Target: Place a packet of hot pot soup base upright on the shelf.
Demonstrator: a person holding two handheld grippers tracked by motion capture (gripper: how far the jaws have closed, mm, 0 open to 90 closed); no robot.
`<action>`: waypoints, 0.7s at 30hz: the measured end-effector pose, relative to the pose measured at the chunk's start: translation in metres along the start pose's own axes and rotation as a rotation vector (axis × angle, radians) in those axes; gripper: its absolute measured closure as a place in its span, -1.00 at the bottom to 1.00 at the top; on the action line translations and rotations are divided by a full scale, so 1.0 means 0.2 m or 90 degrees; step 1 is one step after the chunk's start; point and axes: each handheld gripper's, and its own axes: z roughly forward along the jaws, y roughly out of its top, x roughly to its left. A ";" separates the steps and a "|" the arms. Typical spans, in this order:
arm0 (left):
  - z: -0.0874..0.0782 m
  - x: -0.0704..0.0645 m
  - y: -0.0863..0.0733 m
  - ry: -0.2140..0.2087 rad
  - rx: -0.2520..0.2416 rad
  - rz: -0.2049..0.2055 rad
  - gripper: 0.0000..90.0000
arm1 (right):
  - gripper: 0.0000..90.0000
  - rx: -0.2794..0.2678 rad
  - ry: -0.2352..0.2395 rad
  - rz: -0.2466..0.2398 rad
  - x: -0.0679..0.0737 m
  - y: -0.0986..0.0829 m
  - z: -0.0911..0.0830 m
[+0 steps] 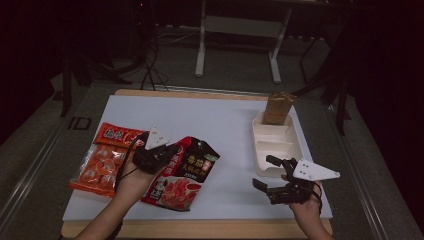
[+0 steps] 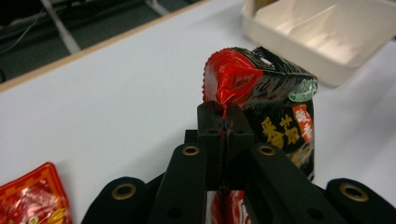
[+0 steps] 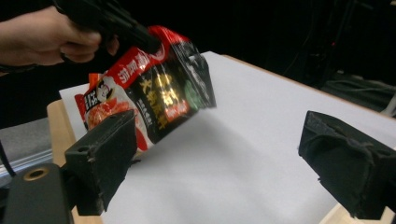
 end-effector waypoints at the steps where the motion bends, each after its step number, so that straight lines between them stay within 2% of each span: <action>1: -0.02 -0.01 0.01 -0.001 -0.006 0.005 0.98 | -0.75 -0.003 -0.002 0.003 0.00 0.00 0.00; 3: -0.04 -0.05 0.02 -0.007 -0.013 0.025 0.98 | -0.75 -0.003 -0.006 0.005 0.00 0.00 0.00; 6: -0.07 -0.08 0.03 -0.013 -0.036 0.039 0.98 | -0.76 -0.003 -0.007 0.004 0.01 0.01 0.01; 8: -0.08 -0.11 0.03 -0.015 -0.064 0.046 0.98 | -0.76 -0.007 0.001 0.001 0.02 0.02 0.01; 10: -0.10 -0.13 0.03 -0.029 -0.092 0.057 0.98 | -0.76 -0.010 0.003 -0.002 0.03 0.03 0.01; 13: -0.12 -0.15 0.05 -0.051 -0.128 0.059 0.98 | -0.76 -0.016 0.020 0.006 0.05 0.05 0.02; 16: -0.12 -0.16 0.07 -0.073 -0.150 0.053 0.97 | -0.75 -0.021 0.019 -0.005 0.07 0.06 0.03; 21: -0.07 -0.18 0.08 -0.102 -0.171 0.012 0.97 | -0.75 -0.027 0.031 -0.010 0.10 0.10 0.03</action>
